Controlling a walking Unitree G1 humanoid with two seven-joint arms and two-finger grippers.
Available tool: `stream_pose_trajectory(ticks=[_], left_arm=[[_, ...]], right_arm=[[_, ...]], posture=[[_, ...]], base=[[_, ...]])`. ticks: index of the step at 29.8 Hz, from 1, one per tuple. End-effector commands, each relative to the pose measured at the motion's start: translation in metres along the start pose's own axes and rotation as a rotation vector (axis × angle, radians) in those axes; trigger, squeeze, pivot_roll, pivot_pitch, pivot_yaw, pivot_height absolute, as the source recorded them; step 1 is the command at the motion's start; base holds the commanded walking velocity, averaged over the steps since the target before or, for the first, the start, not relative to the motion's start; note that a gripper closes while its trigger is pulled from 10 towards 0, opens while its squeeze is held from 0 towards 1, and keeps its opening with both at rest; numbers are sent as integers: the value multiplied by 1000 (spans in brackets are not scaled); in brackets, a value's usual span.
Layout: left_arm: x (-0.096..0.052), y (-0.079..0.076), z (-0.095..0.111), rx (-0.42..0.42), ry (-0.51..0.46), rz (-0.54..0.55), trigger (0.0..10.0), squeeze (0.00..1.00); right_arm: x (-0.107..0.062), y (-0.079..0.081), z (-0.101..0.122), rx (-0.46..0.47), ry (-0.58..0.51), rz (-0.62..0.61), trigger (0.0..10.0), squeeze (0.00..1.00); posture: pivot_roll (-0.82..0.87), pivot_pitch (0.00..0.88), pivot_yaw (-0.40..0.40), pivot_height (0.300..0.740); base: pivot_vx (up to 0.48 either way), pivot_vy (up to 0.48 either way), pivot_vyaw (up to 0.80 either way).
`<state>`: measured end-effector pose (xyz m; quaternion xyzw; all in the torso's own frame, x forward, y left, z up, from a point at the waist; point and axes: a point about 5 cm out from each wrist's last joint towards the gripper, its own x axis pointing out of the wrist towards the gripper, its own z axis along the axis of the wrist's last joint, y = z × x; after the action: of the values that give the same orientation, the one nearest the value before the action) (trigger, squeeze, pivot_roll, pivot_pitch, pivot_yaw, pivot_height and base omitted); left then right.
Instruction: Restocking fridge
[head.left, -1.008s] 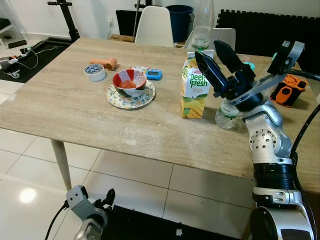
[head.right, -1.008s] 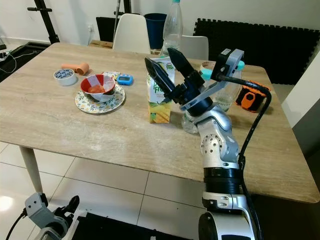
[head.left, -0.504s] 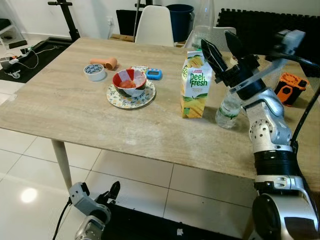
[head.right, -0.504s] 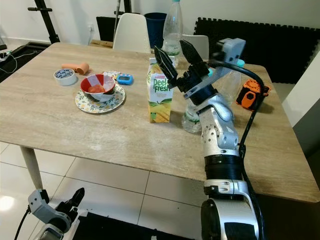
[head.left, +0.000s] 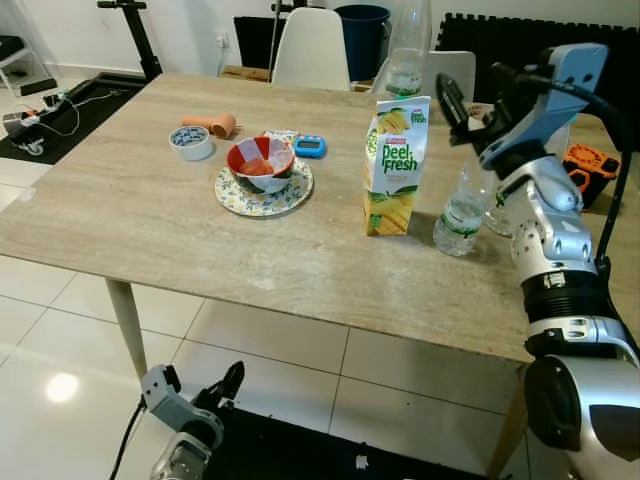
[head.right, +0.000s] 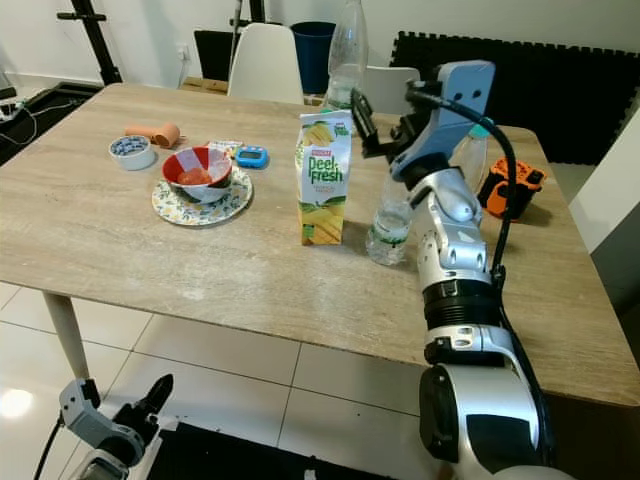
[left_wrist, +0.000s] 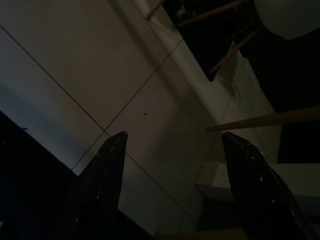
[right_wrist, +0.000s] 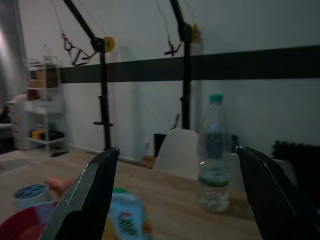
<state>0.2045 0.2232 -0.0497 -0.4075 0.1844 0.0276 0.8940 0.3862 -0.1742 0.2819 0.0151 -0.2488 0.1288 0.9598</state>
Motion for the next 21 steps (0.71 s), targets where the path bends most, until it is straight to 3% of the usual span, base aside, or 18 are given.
stream_pose_trajectory(ticks=[1, 13, 21], left_arm=[[-6, 5, -8, -20, 28, 21, 10000, 0], [-10, 8, -12, -23, 44, 38, 10000, 0], [-12, 11, -14, -23, 53, 58, 10000, 0]], right_arm=[[1, -9, 0, -58, 22, -51, 10000, 0], [-10, -22, -16, -115, 134, -113, 10000, 0], [-23, -27, -35, -84, 231, -124, 10000, 0]], posture=[[10, 46, 17, 740], [7, 44, 20, 740], [4, 39, 23, 740]], base=[[0, 0, 0], [0, 0, 0], [0, 0, 0]])
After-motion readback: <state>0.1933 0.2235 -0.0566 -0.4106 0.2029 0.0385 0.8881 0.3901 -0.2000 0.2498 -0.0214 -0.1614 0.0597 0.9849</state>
